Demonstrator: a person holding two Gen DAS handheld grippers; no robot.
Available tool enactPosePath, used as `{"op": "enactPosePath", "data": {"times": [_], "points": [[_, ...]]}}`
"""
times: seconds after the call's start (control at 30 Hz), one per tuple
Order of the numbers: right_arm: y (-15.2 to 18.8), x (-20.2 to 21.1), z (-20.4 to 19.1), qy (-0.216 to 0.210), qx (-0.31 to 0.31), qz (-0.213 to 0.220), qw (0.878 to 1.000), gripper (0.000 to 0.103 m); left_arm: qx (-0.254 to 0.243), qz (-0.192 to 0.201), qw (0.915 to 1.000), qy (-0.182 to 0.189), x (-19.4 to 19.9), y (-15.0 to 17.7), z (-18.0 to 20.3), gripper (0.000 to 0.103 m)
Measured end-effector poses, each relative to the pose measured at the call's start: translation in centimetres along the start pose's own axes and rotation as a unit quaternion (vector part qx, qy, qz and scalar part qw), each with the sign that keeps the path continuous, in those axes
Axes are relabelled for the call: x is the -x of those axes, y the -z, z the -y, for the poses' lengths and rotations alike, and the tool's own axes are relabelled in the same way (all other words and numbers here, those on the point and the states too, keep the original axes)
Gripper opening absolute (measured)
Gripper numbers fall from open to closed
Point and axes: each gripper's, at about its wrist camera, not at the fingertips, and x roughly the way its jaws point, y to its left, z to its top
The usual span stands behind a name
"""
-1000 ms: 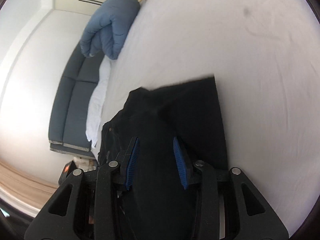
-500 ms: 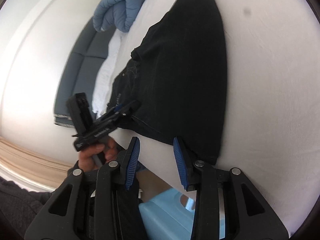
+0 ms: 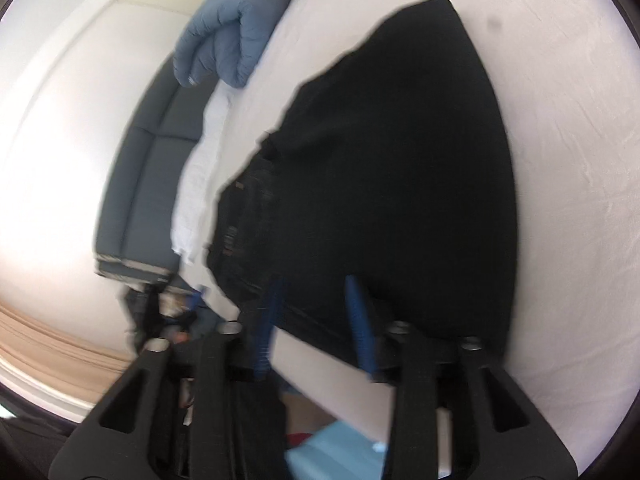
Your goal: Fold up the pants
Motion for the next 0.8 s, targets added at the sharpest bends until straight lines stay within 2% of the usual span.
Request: {"op": "enactPosePath", "data": {"times": [0.03, 0.07, 0.17, 0.23, 0.33, 0.37, 0.4, 0.43, 0.47, 0.5, 0.53, 0.63, 0.8], "points": [[-0.1, 0.2, -0.3, -0.016, -0.008, 0.012, 1.000, 0.066, 0.021, -0.010, 0.9997, 0.010, -0.7, -0.7, -1.0, 0.095], [-0.1, 0.3, -0.8, -0.031, -0.016, 0.027, 0.999, 0.068, 0.035, -0.014, 0.9990, 0.024, -1.1, -1.1, -1.5, 0.095], [0.0, 0.5, -1.5, -0.073, -0.035, 0.042, 0.996, 0.068, 0.075, -0.022, 0.9952, 0.059, -2.8, -1.8, -2.6, 0.096], [0.2, 0.6, -1.7, -0.083, -0.045, 0.044, 0.995, 0.068, 0.088, -0.021, 0.9938, 0.066, -3.4, -2.2, -2.8, 0.101], [0.3, -0.1, -1.8, -0.091, -0.058, 0.042, 0.993, 0.068, 0.095, -0.027, 0.9923, 0.075, -4.1, -2.2, -2.2, 0.100], [0.3, -0.2, -1.9, -0.094, -0.059, 0.042, 0.993, 0.068, 0.101, -0.028, 0.9913, 0.080, -4.3, -2.2, -2.1, 0.096], [0.1, 0.0, -2.0, -0.098, -0.059, 0.043, 0.992, 0.068, 0.108, -0.033, 0.9901, 0.083, -4.9, -2.4, -2.3, 0.084], [-0.3, -0.3, -2.6, -0.101, -0.059, 0.044, 0.992, 0.068, 0.118, -0.042, 0.9890, 0.079, -5.6, -2.4, -2.4, 0.067], [-0.9, -0.8, -3.8, -0.103, -0.058, 0.044, 0.992, 0.068, 0.128, -0.047, 0.9874, 0.080, -6.3, -2.4, -2.6, 0.057], [-1.3, -1.3, -4.2, -0.104, -0.054, 0.043, 0.992, 0.068, 0.141, -0.053, 0.9845, 0.090, -6.6, -2.4, -2.9, 0.040], [-1.9, -1.9, -4.8, -0.102, -0.048, 0.039, 0.993, 0.068, 0.159, -0.059, 0.9807, 0.098, -7.1, -2.2, -3.4, 0.030], [-3.7, -3.8, -6.8, -0.089, -0.035, 0.017, 0.995, 0.068, 0.166, -0.058, 0.9790, 0.103, -7.3, -2.2, -3.6, 0.022], [-6.1, -9.1, -9.8, -0.057, 0.006, -0.042, 0.998, 0.068, 0.146, -0.047, 0.9829, 0.102, -6.8, -2.6, -2.7, 0.018]]}}
